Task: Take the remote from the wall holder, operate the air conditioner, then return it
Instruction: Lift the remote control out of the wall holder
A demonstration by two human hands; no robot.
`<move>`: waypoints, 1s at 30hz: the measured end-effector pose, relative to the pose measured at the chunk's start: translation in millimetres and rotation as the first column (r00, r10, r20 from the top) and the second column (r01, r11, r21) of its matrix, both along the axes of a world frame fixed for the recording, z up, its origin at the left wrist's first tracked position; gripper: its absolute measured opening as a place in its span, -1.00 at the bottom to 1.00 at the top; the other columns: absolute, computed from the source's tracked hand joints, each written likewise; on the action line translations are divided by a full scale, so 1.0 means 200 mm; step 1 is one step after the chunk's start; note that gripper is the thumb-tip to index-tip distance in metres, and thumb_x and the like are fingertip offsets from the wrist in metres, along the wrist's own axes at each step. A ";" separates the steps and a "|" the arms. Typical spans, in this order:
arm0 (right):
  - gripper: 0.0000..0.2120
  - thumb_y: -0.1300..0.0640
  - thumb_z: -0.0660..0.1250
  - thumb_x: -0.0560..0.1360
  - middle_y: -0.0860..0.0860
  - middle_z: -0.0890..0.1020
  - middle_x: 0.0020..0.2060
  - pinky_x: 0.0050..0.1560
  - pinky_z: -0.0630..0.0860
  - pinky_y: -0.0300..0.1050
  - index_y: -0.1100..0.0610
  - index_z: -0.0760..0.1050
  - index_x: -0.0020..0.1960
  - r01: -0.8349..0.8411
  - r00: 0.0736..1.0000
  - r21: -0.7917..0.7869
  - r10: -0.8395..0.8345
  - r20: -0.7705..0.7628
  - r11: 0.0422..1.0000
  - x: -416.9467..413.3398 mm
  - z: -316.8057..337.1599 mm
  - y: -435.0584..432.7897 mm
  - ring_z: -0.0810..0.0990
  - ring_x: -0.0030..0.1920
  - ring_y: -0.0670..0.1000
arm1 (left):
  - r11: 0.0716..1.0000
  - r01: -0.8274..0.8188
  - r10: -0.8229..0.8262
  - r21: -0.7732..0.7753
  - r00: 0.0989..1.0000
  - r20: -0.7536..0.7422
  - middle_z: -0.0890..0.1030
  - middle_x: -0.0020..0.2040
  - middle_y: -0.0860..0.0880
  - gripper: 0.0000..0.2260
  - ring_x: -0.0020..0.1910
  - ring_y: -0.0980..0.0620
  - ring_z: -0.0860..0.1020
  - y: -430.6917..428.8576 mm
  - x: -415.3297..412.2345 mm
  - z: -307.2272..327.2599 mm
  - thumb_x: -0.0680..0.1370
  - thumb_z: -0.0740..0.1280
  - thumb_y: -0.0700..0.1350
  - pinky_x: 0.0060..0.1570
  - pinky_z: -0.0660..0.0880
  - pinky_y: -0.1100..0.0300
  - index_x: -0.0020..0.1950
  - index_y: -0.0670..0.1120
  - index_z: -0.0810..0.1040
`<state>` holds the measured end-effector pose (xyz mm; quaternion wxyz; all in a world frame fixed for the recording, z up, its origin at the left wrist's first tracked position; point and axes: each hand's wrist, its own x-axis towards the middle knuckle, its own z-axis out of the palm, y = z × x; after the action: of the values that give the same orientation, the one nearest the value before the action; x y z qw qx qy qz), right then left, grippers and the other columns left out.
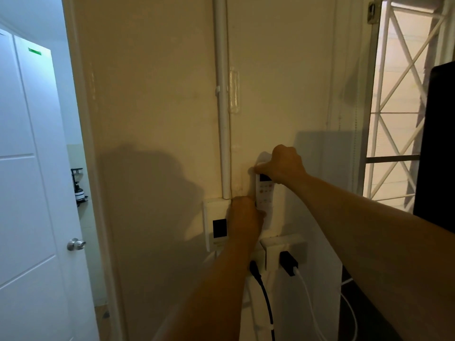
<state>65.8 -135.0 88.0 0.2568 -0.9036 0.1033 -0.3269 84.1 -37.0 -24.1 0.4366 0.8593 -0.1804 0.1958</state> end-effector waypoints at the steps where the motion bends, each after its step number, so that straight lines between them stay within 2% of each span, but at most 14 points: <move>1: -0.50 -0.12 0.57 0.23 0.02 0.42 -0.42 -0.42 0.40 -0.19 0.16 0.31 -0.39 -0.001 1.000 -0.002 0.001 0.004 1.000 0.00 0.00 0.00 0.53 -0.30 0.08 | 1.000 0.001 -0.001 0.004 1.000 0.002 0.66 -0.12 -0.22 -0.79 -0.16 -0.14 0.64 0.00 0.00 0.00 0.47 0.40 -0.10 -0.29 0.45 0.18 -0.10 -0.26 0.60; 6: -0.47 -0.13 0.57 0.22 0.00 0.40 -0.43 -0.47 0.30 -0.24 0.15 0.29 -0.42 0.004 1.000 0.002 -0.004 0.029 1.000 0.00 -0.01 0.00 0.48 -0.31 0.04 | 1.000 0.007 -0.007 0.004 1.000 -0.001 0.65 -0.07 -0.21 -0.80 -0.10 -0.12 0.63 0.00 0.00 0.00 0.50 0.37 -0.11 -0.25 0.44 0.21 -0.08 -0.26 0.60; 11: -0.47 -0.14 0.57 0.21 -0.01 0.40 -0.44 -0.45 0.32 -0.22 0.15 0.29 -0.42 0.010 0.999 -0.006 -0.010 0.046 1.000 0.00 -0.01 0.00 0.47 -0.32 0.03 | 1.000 0.010 -0.010 -0.002 1.000 -0.003 0.65 -0.05 -0.20 -0.79 -0.08 -0.12 0.63 0.00 0.00 -0.01 0.51 0.36 -0.09 -0.26 0.41 0.23 -0.04 -0.25 0.59; 16: -0.49 -0.15 0.57 0.21 0.01 0.43 -0.41 -0.37 0.42 -0.16 0.16 0.32 -0.40 0.040 0.999 -0.023 -0.039 0.038 0.999 0.00 -0.01 0.02 0.42 -0.42 -0.04 | 1.000 0.001 -0.001 0.017 1.000 -0.008 0.66 -0.05 -0.22 -0.76 -0.10 -0.14 0.64 -0.01 0.00 0.01 0.48 0.39 -0.08 -0.20 0.52 0.16 -0.02 -0.26 0.60; 21: -0.55 -0.11 0.52 0.28 0.09 0.48 -0.26 -0.27 0.49 -0.10 0.23 0.44 -0.22 0.079 0.984 -0.061 -0.068 0.167 0.995 -0.09 0.29 0.02 0.50 -0.24 0.07 | 0.998 -0.001 0.000 0.062 1.000 0.006 0.66 -0.09 -0.20 -0.79 -0.14 -0.10 0.63 0.01 0.00 0.02 0.49 0.38 -0.10 -0.24 0.48 0.22 -0.05 -0.26 0.61; 23: -0.56 -0.10 0.53 0.27 0.10 0.53 -0.28 -0.29 0.49 -0.10 0.21 0.39 -0.31 0.089 0.982 -0.079 -0.074 0.174 0.993 -0.14 0.40 0.00 0.54 -0.25 0.10 | 0.995 0.008 -0.008 0.100 1.000 0.000 0.64 -0.14 -0.20 -0.80 -0.20 -0.10 0.62 0.02 -0.01 0.05 0.50 0.36 -0.13 -0.26 0.48 0.23 -0.09 -0.28 0.60; 24: -0.56 -0.09 0.53 0.27 0.10 0.53 -0.31 -0.30 0.51 -0.10 0.19 0.36 -0.35 0.093 0.983 -0.085 -0.078 0.166 0.992 -0.15 0.42 0.00 0.56 -0.27 0.10 | 0.994 0.015 -0.018 0.108 1.000 0.024 0.61 -0.23 -0.17 -0.81 -0.28 -0.07 0.58 0.03 -0.02 0.07 0.51 0.34 -0.14 -0.28 0.46 0.23 -0.17 -0.27 0.59; 26: -0.56 -0.09 0.53 0.26 0.06 0.50 -0.38 -0.30 0.54 -0.09 0.18 0.36 -0.37 0.099 0.987 -0.094 -0.085 0.139 0.991 -0.19 0.44 -0.02 0.57 -0.30 0.11 | 0.999 0.030 -0.034 0.039 0.995 0.098 0.48 -0.41 -0.05 -0.72 -0.44 0.04 0.44 0.04 -0.06 0.14 0.53 0.29 -0.17 -0.34 0.41 0.22 -0.38 -0.18 0.48; 27: -0.56 -0.09 0.53 0.26 0.06 0.48 -0.40 -0.31 0.56 -0.08 0.18 0.36 -0.36 0.101 0.988 -0.097 -0.088 0.127 0.990 -0.20 0.45 -0.03 0.57 -0.31 0.11 | 0.999 0.038 -0.033 -0.036 0.991 0.129 0.45 -0.43 -0.02 -0.70 -0.45 0.07 0.42 0.05 -0.08 0.19 0.54 0.27 -0.16 -0.36 0.40 0.22 -0.40 -0.15 0.45; 30: -0.55 -0.10 0.53 0.26 0.06 0.47 -0.42 -0.32 0.59 -0.04 0.19 0.37 -0.36 0.101 0.991 -0.096 -0.091 0.100 0.990 -0.25 0.46 -0.04 0.55 -0.38 0.09 | 0.971 0.098 -0.054 -0.219 0.979 0.195 0.54 -0.34 -0.10 -0.74 -0.41 0.04 0.48 0.06 -0.11 0.32 0.56 0.22 -0.10 -0.40 0.44 0.22 -0.26 -0.20 0.52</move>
<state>15.3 -143.9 179.6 0.1995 -0.8927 0.1176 -0.3865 62.5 -24.6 40.9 0.5206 0.7737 -0.2300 0.2784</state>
